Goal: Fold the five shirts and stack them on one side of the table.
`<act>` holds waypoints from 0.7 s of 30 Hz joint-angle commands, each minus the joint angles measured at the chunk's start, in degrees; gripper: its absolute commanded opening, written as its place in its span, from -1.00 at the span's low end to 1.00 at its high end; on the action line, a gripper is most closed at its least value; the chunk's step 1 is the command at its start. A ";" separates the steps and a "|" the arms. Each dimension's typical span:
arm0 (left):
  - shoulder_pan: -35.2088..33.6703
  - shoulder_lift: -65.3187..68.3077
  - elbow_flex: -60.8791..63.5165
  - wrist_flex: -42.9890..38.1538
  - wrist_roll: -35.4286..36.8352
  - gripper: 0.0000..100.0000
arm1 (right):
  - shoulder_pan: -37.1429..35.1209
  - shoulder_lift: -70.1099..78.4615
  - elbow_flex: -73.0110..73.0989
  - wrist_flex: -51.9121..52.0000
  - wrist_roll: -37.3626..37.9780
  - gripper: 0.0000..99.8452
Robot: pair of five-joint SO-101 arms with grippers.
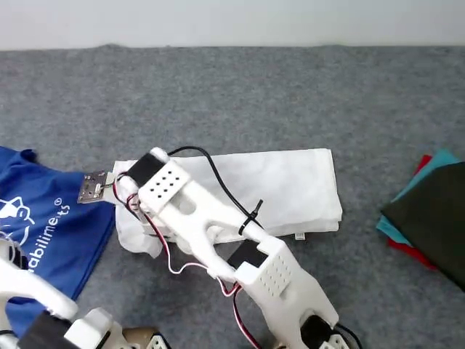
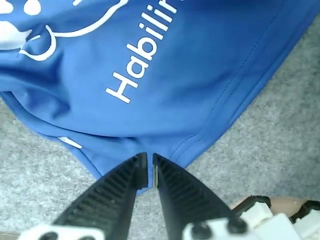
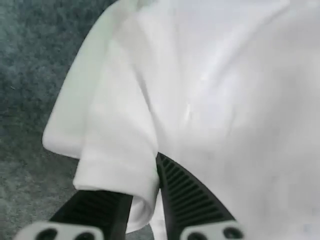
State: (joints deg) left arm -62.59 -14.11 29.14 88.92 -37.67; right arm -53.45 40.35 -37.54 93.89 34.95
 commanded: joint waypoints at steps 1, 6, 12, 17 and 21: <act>0.09 -0.09 -1.80 -0.26 -0.53 -0.93 | 1.45 -3.82 -2.90 -1.01 1.23 -0.98; 0.09 -0.09 -1.71 -0.26 -0.53 -0.93 | 3.12 -4.26 -2.99 -1.36 1.23 -0.97; 0.09 -0.09 -1.63 -0.26 -0.53 -0.93 | 4.09 -4.00 -5.89 -0.84 1.14 -0.94; 0.09 -0.09 -1.54 -0.26 -0.53 -0.93 | 6.37 -3.30 -6.77 -4.18 0.88 -0.81; 0.09 -0.09 -1.54 -0.26 -0.53 -0.93 | 8.66 0.40 -7.03 -7.08 0.79 -0.60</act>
State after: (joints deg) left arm -62.59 -14.11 29.14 88.92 -37.67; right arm -47.12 40.70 -41.67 88.88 35.56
